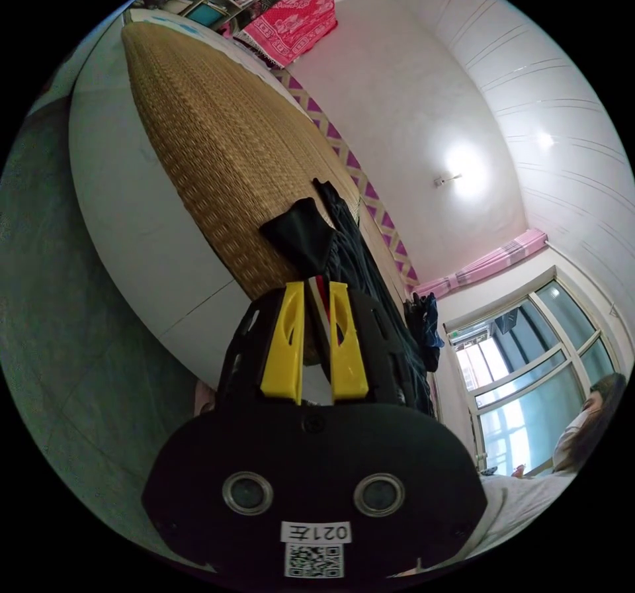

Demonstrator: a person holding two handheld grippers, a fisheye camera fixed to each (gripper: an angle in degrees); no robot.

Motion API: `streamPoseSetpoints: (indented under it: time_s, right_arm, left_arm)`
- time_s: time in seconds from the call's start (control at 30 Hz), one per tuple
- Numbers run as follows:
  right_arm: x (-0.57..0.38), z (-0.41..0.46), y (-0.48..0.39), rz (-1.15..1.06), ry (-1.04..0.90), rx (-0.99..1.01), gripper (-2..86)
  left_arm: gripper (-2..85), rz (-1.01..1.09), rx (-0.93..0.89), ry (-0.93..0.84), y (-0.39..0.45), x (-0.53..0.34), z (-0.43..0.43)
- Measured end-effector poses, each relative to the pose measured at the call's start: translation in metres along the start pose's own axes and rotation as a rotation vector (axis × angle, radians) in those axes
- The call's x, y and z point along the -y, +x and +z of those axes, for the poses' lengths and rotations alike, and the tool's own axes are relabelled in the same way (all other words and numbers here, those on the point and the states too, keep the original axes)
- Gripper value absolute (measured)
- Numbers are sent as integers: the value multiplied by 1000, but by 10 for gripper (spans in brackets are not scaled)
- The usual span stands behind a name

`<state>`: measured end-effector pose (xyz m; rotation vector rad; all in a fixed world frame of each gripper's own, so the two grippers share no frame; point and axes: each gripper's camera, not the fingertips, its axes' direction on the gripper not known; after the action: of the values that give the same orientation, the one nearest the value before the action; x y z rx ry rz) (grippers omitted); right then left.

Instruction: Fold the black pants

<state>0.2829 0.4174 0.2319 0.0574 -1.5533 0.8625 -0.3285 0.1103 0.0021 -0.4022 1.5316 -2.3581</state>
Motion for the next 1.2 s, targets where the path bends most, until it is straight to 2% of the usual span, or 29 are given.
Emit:
streamPoseSetpoints:
  time_s: [0.13, 0.43, 0.57, 0.87, 1.07, 1.2]
  right_arm:
    - [12, 15, 27, 106, -30, 47, 129]
    - [20, 31, 14, 29, -26, -25, 114]
    - [28, 42, 31, 96, -26, 32, 112]
    - [38, 59, 32, 68, -45, 55, 99]
    - [44, 86, 44, 90, -77, 97, 25]
    - [53, 87, 29, 50, -79, 156, 8]
  left_arm:
    - [56, 9, -1, -8, 3, 3, 0]
    - [47, 20, -8, -29, 12, 13, 9]
    - [47, 20, -12, -28, 16, 16, 13]
    - [46, 12, -15, -29, 27, 22, 26]
    - [29, 20, -5, -46, 36, 30, 38]
    - [8, 22, 14, -59, 45, 42, 41]
